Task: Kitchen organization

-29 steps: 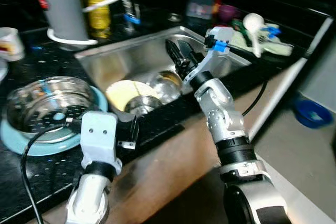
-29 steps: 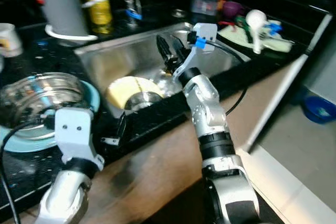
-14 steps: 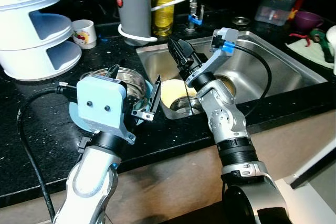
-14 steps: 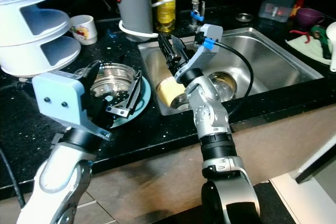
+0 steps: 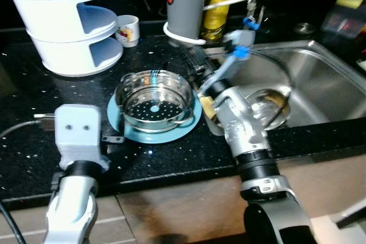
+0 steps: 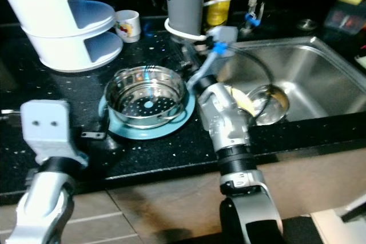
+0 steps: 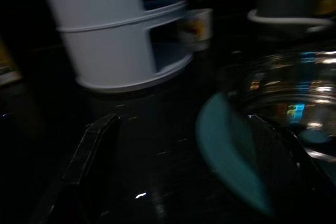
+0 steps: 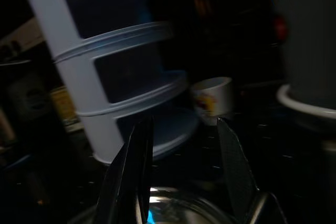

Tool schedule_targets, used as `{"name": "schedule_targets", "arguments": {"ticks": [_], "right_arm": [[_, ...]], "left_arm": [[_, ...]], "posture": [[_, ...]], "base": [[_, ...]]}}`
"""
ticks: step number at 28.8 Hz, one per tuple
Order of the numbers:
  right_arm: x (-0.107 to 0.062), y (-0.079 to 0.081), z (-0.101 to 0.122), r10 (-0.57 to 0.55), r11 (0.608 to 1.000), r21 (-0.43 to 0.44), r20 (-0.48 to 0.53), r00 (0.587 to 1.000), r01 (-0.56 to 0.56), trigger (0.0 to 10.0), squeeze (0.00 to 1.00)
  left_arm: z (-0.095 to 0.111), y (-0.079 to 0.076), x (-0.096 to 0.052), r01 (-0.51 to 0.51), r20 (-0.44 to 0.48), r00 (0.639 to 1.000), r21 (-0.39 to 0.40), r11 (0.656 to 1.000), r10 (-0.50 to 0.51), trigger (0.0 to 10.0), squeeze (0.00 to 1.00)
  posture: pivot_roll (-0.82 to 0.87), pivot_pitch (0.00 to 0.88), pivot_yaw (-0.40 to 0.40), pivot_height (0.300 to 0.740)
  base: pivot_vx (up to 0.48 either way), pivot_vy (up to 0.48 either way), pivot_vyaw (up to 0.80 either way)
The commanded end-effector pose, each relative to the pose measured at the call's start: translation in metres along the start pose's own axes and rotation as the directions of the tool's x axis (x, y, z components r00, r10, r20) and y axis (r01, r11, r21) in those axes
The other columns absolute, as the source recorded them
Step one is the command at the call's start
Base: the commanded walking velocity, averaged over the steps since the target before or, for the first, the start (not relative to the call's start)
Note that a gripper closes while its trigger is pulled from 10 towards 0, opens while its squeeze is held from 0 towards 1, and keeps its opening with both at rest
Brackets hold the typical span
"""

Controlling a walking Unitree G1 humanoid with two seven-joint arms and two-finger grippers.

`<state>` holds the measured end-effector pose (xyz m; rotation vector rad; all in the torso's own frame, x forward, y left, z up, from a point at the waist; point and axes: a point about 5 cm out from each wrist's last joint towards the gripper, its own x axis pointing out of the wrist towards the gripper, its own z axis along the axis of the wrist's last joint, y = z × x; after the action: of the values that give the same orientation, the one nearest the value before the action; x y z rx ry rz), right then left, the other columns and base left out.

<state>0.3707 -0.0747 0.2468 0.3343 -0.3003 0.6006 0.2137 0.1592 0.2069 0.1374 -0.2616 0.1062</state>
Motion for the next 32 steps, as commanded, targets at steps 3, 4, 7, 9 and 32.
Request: {"name": "schedule_targets", "arguments": {"ticks": [3, 4, 7, 9, 32], "right_arm": [[0.002, 0.003, 0.000, 0.014, 1.000, -0.005, -0.008, 1.000, -0.014, 10.0, 0.00], [0.002, 0.004, 0.000, 0.016, 1.000, -0.006, -0.009, 1.000, -0.016, 10.0, 0.00], [0.002, 0.004, 0.000, 0.020, 1.000, -0.006, -0.010, 1.000, -0.020, 10.0, 0.00], [0.002, 0.005, 0.001, 0.030, 1.000, 0.001, -0.010, 1.000, -0.030, 10.0, 0.00], [-0.065, -0.010, 0.032, 0.517, 0.700, -0.186, -0.534, 0.669, -0.690, 10.0, 0.38]], "left_arm": [[-0.008, 0.000, -0.001, 0.005, -0.035, 0.999, -0.002, 1.000, -0.005, 10.0, 0.00], [-0.009, -0.002, -0.002, 0.012, -0.037, 0.999, -0.003, 1.000, -0.012, 10.0, 0.00], [-0.011, -0.007, -0.002, 0.030, -0.042, 0.999, -0.013, 0.999, -0.031, 10.0, 0.00], [-0.015, -0.011, -0.002, 0.054, -0.057, 0.997, -0.026, 0.998, -0.056, 10.0, 0.00], [-0.033, -0.035, -0.018, 0.221, -0.119, 0.967, -0.049, 0.974, -0.225, 10.0, 0.00]], "posture": [[0.13, 0.000, -0.057, 0.740], [0.13, 0.000, -0.054, 0.740], [0.13, 0.000, -0.054, 0.740], [0.12, 0.000, -0.052, 0.740], [0.12, 0.000, -0.047, 0.740]], "base": [[0.000, 0.000, 0.78], [0.000, 0.000, 0.78], [0.000, 0.000, 0.78], [0.000, 0.000, 0.78], [0.000, 0.000, 0.03]]}}
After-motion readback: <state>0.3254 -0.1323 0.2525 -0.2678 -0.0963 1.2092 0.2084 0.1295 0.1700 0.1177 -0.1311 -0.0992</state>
